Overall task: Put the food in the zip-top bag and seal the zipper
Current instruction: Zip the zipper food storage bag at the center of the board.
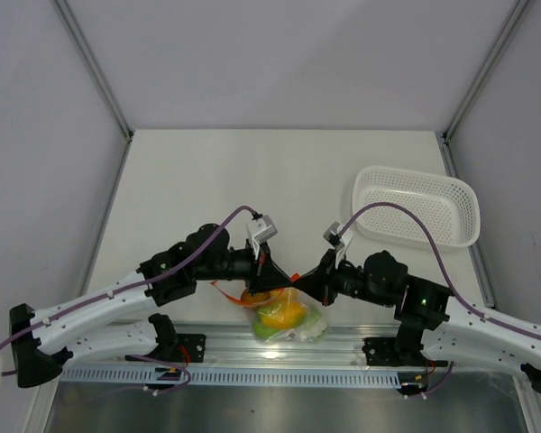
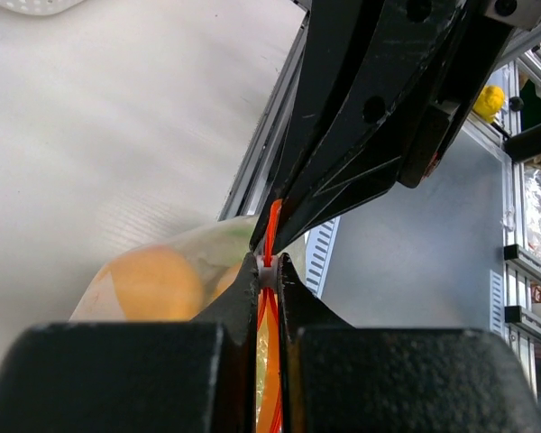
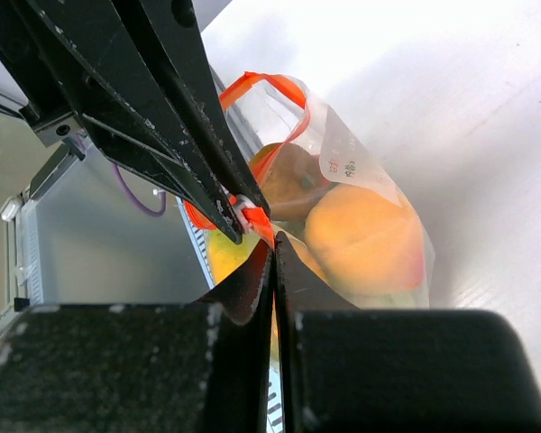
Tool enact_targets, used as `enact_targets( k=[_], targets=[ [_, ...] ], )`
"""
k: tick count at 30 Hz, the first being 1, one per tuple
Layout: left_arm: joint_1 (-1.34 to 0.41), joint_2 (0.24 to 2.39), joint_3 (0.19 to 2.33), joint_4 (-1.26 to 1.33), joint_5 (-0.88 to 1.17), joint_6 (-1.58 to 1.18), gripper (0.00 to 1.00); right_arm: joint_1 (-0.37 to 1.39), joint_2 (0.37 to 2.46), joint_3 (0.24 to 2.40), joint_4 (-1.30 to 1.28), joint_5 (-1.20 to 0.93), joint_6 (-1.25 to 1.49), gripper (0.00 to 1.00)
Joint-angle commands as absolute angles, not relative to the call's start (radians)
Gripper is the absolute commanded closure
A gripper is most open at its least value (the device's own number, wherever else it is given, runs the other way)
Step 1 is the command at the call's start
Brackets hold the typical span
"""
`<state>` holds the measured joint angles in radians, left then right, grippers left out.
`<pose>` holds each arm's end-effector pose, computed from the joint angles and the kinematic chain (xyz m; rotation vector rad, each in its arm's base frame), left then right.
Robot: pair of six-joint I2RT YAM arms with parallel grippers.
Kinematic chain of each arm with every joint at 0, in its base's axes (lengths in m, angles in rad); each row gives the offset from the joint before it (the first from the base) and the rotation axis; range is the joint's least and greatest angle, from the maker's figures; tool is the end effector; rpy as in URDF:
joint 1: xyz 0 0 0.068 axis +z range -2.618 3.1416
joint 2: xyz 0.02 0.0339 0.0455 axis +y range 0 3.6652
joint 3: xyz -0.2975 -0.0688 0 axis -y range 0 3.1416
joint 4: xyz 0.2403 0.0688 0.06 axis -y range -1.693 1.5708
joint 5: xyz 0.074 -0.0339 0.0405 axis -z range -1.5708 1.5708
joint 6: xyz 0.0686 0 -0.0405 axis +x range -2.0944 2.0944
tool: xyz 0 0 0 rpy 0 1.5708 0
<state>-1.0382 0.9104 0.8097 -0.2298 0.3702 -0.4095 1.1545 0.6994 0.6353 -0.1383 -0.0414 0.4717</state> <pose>0.0868 -0.1962 0.3392 0.9135 1.9042 -1.2837 0.0684 0.1618 0.3208 -0.6803 1.8167 1.1768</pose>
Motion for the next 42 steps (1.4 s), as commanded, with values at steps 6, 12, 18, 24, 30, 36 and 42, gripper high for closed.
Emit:
enact_targets(
  k=[6,12,18,24,30,36,42],
  targets=[
    [-1.037,0.851,0.788,-0.33,0.337,-0.385,0.99,1.144,0.67,0.644,-0.031,0.012,0.497,1.0],
    [-1.035,0.816,0.808,-0.367,0.344,-0.376,0.99,1.126,0.663,0.669,-0.09,-0.158,0.436,1.0],
    [-1.035,0.825,0.842,-0.377,0.376,-0.368,0.99,1.1,0.745,0.794,-0.27,-0.399,0.299,0.61],
    [-1.035,0.819,0.838,-0.37,0.396,-0.374,0.99,1.049,0.914,0.949,-0.428,-0.511,0.216,0.55],
    [-1.035,0.805,0.834,-0.368,0.403,-0.377,0.99,0.98,0.985,1.02,-0.491,-0.584,0.17,0.56],
    [-1.035,0.801,0.838,-0.376,0.408,-0.374,1.0,0.93,1.005,1.058,-0.549,-0.663,0.131,0.57],
    [-1.035,0.808,0.835,-0.367,0.408,-0.376,0.99,0.917,1.069,1.097,-0.586,-0.727,0.092,0.67]
  ],
)
